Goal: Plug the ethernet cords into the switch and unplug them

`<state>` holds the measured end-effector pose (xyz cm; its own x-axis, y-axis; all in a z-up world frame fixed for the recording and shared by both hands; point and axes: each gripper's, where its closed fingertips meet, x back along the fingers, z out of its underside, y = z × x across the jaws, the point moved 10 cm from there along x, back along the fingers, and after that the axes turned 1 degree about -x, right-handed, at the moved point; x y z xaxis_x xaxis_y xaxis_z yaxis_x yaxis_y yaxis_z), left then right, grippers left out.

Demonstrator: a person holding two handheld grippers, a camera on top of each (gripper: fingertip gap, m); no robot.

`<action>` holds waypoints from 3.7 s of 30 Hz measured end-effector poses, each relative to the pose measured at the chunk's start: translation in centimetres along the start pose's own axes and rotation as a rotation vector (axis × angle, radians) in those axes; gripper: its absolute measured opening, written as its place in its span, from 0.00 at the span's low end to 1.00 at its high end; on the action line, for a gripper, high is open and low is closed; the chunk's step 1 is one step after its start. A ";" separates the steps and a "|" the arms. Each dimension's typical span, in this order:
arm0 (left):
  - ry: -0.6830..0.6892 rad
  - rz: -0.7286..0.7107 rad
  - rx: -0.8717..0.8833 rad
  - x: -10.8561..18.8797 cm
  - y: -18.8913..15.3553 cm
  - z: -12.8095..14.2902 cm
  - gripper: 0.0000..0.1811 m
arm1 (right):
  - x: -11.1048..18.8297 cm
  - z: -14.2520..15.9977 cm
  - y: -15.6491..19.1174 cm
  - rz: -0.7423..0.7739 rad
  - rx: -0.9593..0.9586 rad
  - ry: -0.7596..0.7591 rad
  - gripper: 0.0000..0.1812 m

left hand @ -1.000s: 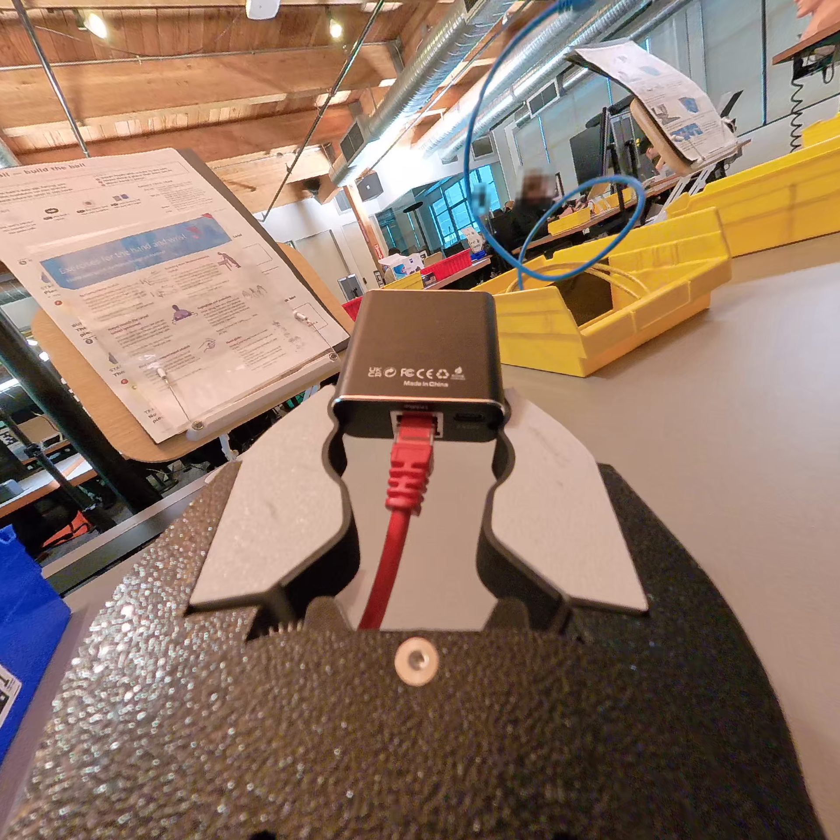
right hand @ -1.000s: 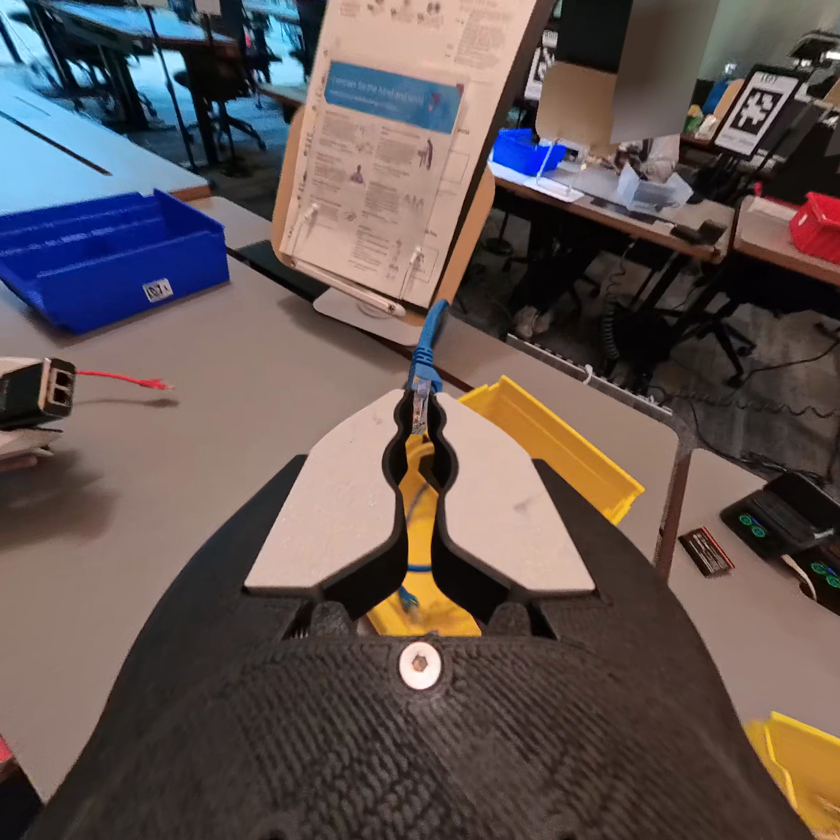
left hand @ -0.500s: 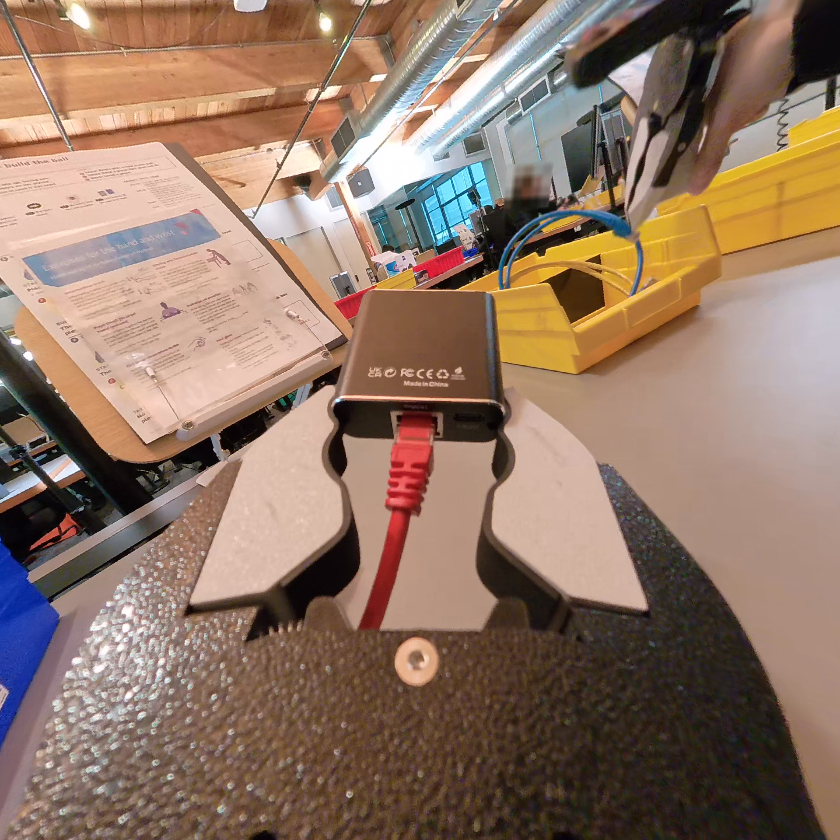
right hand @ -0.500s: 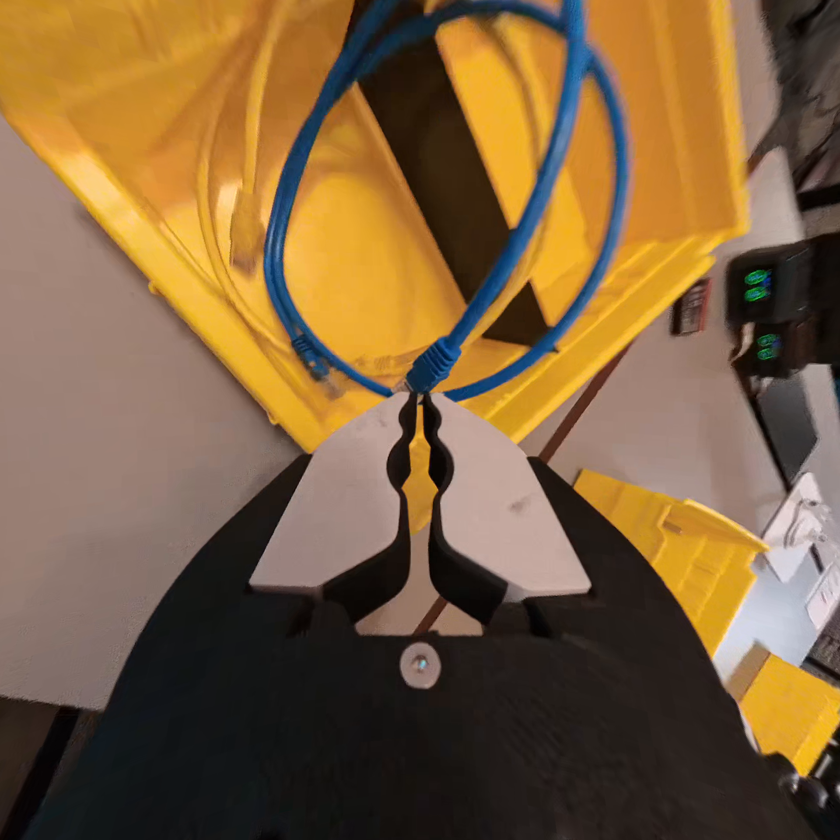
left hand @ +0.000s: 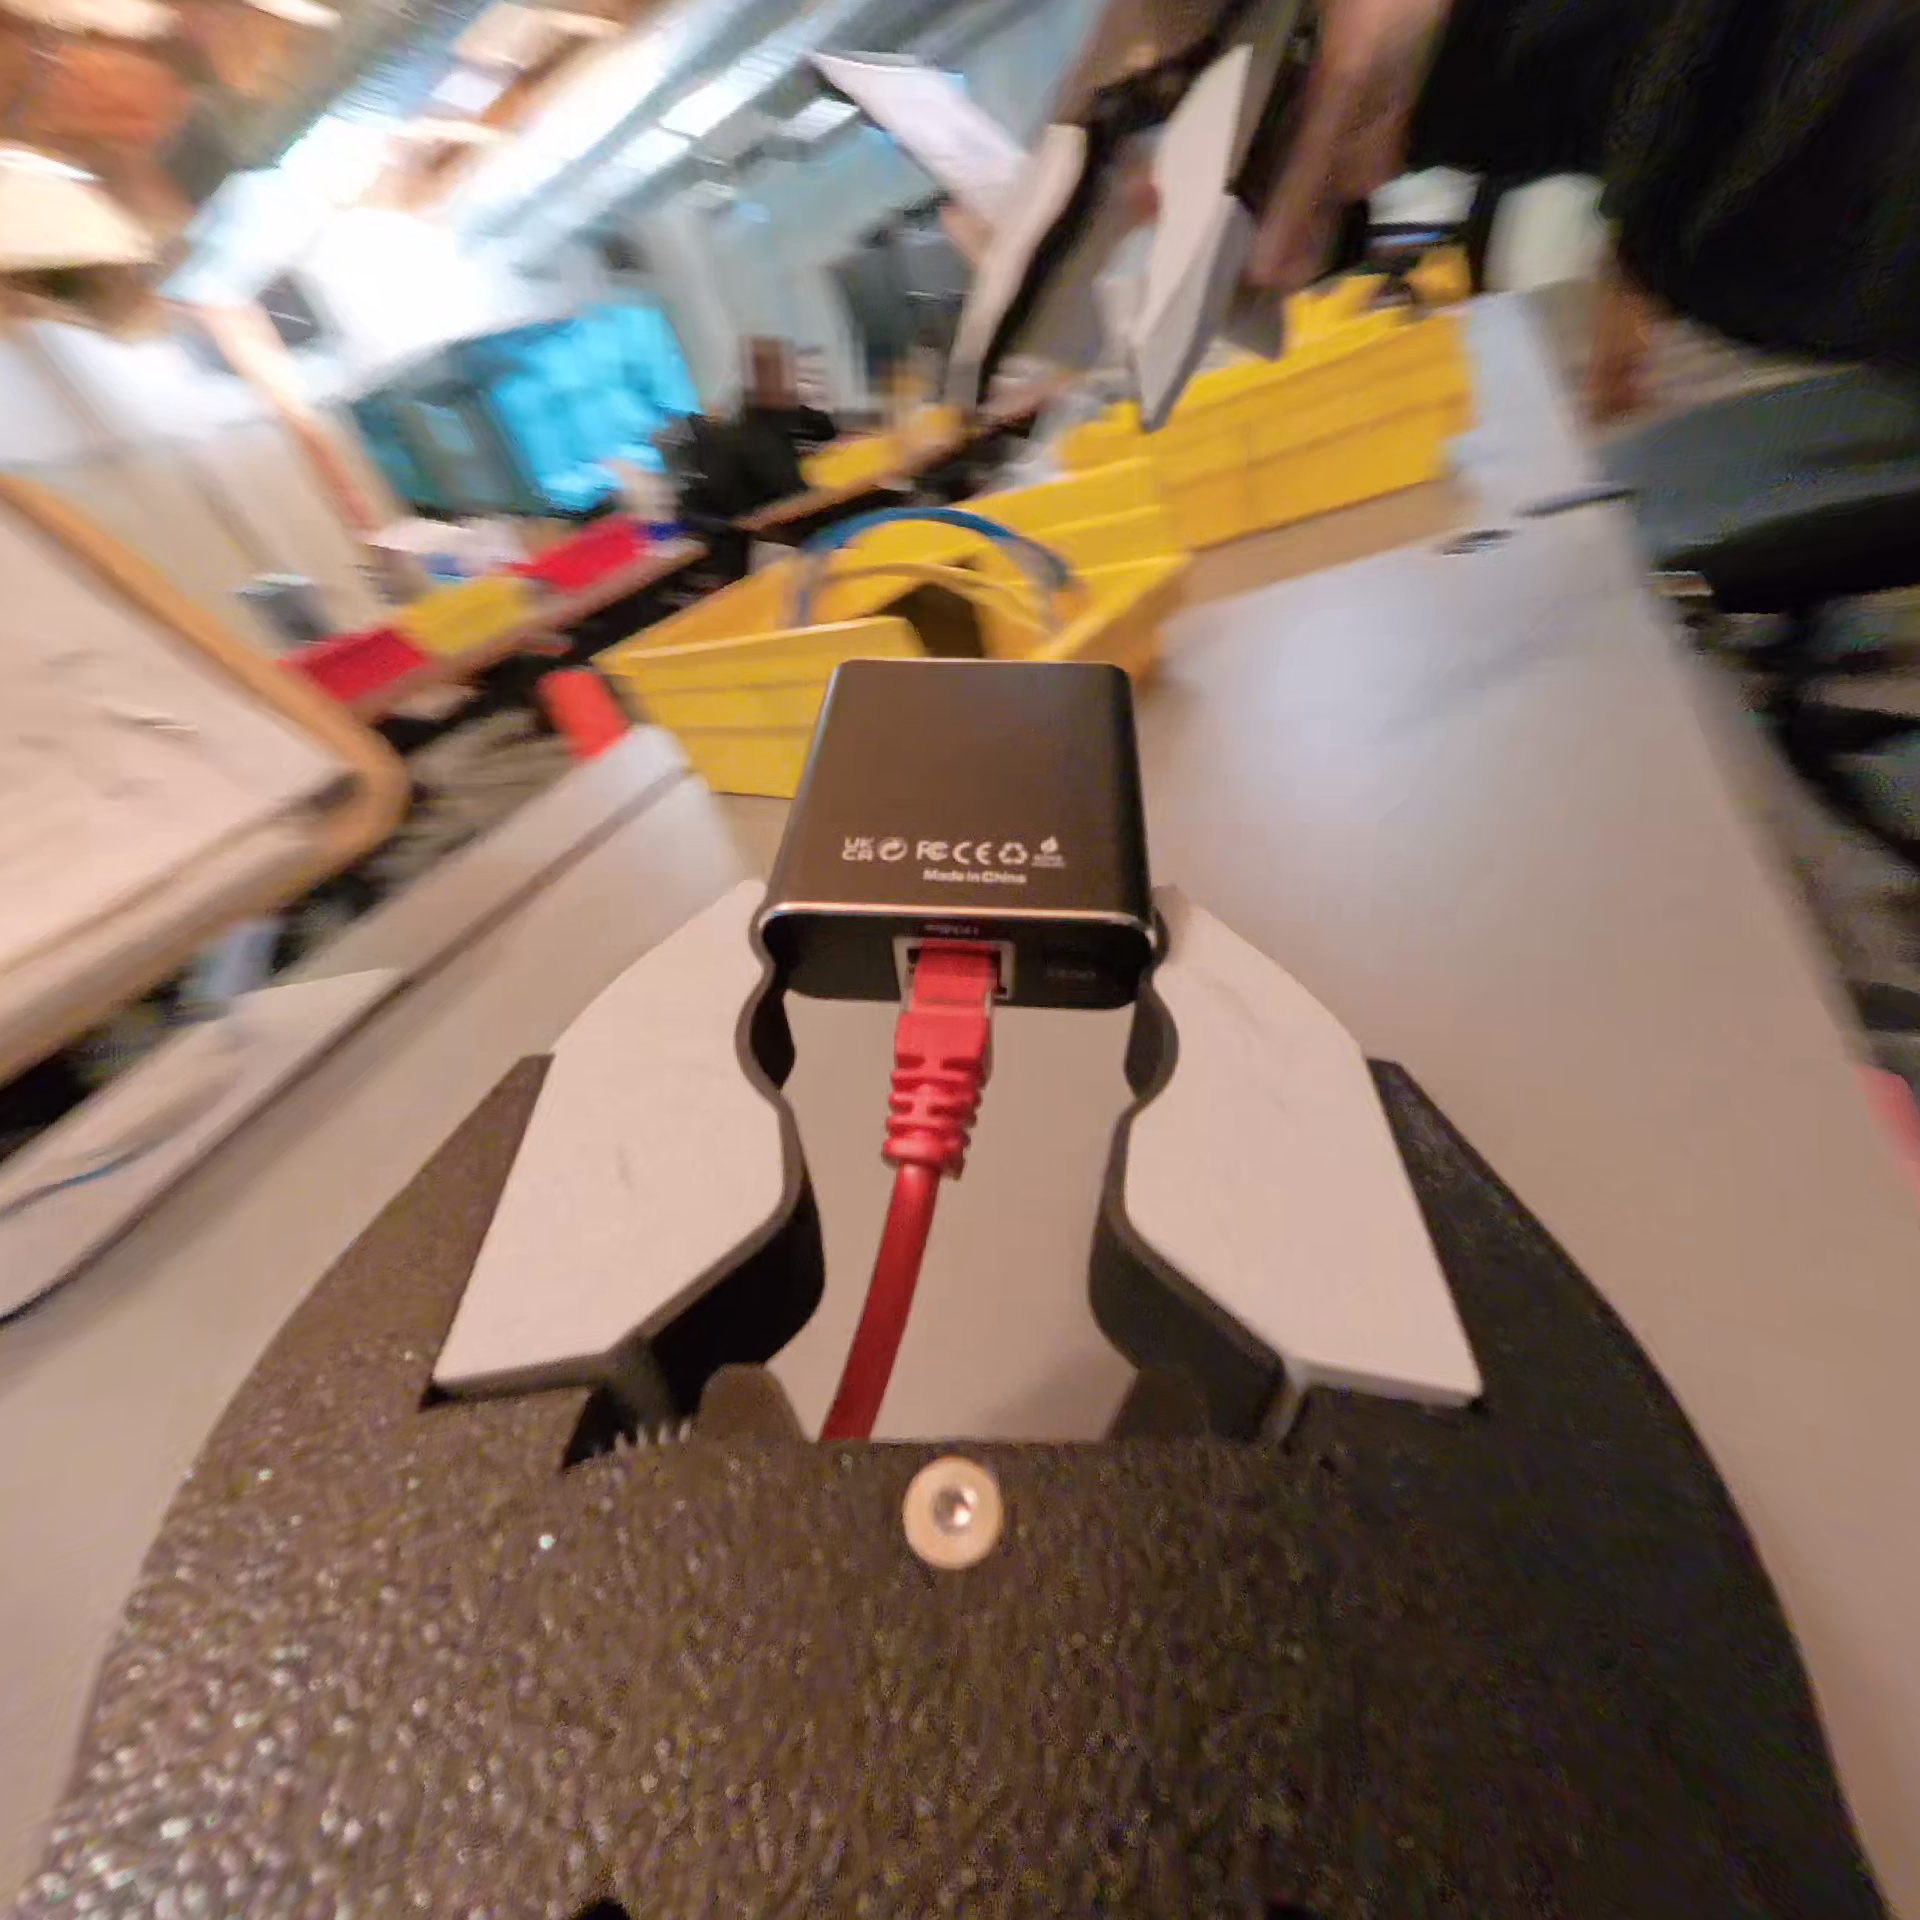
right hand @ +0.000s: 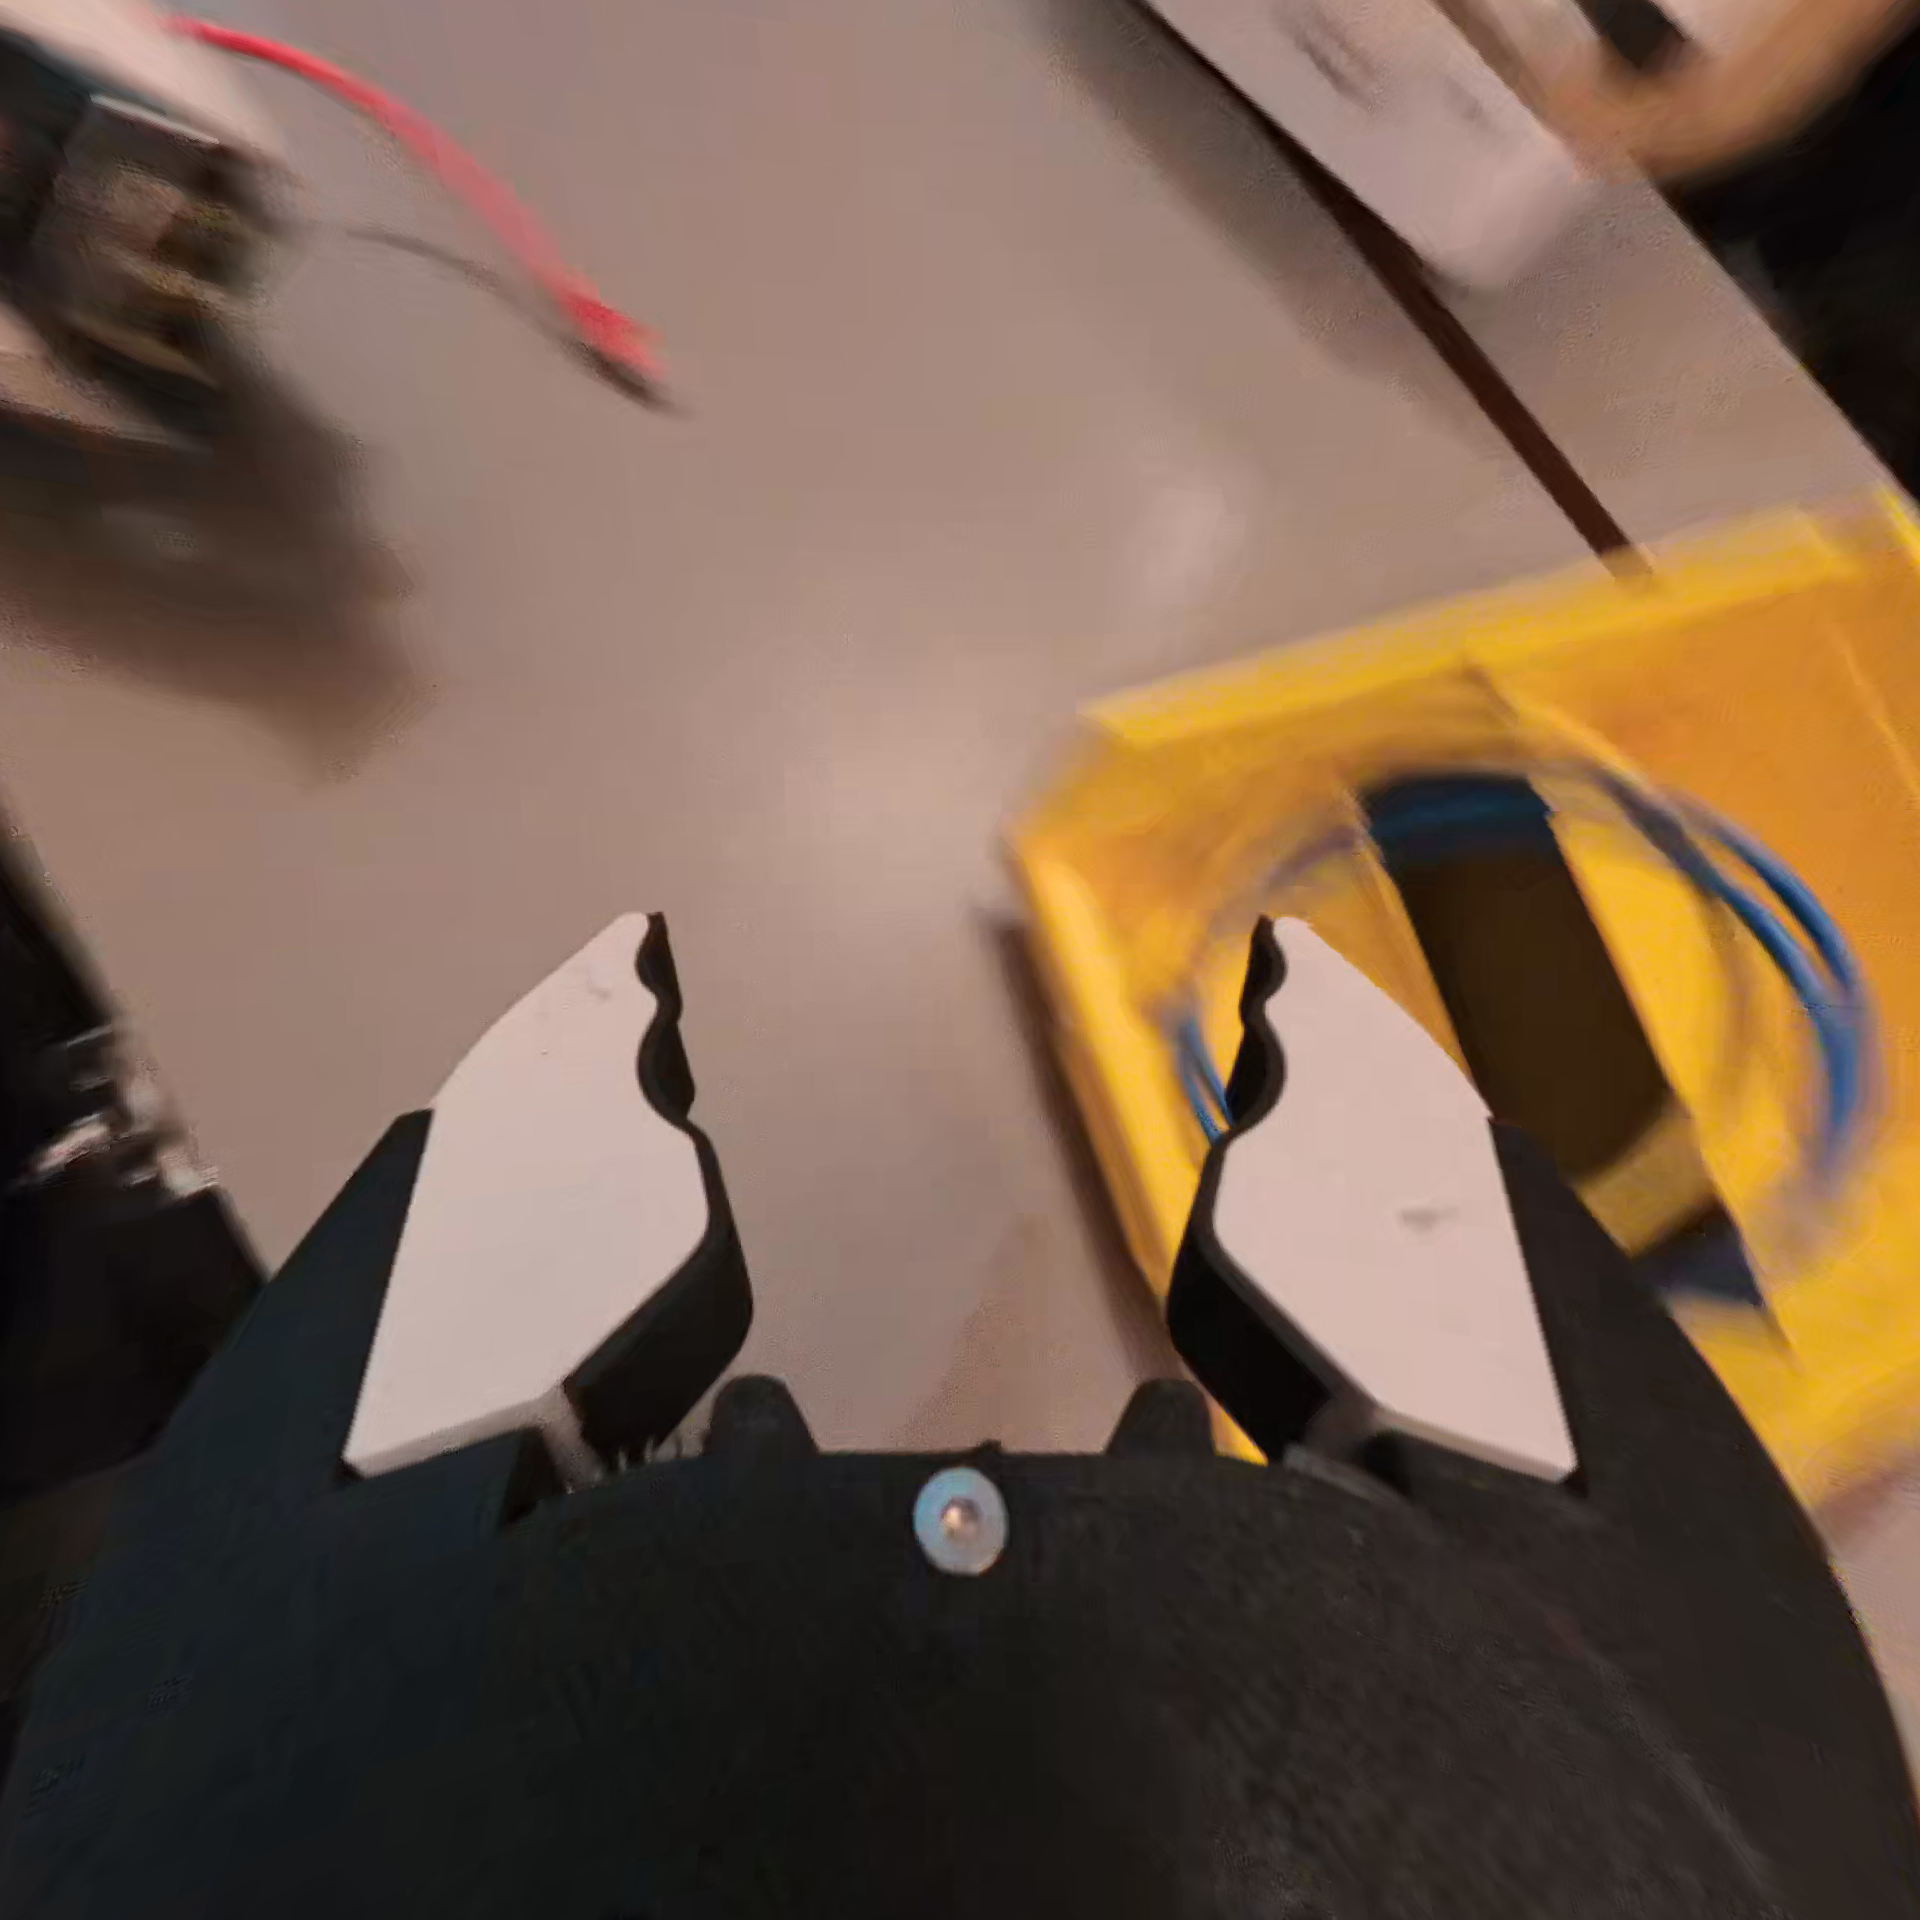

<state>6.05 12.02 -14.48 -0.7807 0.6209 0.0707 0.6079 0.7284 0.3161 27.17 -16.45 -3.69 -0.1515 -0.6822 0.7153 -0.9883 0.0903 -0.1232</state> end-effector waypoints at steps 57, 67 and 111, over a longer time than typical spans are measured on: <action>-0.202 0.327 1.371 3.0 3.3 0.1 0.37 | -13.0 -7.2 19.6 0.503 0.393 -0.848 0.35; -0.187 0.557 1.319 3.4 3.5 1.3 0.14 | -14.0 -6.8 20.0 0.280 0.637 -0.824 0.38; 0.186 -0.192 0.426 4.3 3.2 -2.1 0.35 | -14.3 -7.6 20.4 0.444 0.637 -0.714 0.41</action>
<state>4.29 16.43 -11.21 -0.8731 0.4304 0.2290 0.4257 0.9020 -0.0721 9.01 0.64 -11.20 -0.2457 -0.9689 -0.0280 -0.6229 0.1800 -0.7614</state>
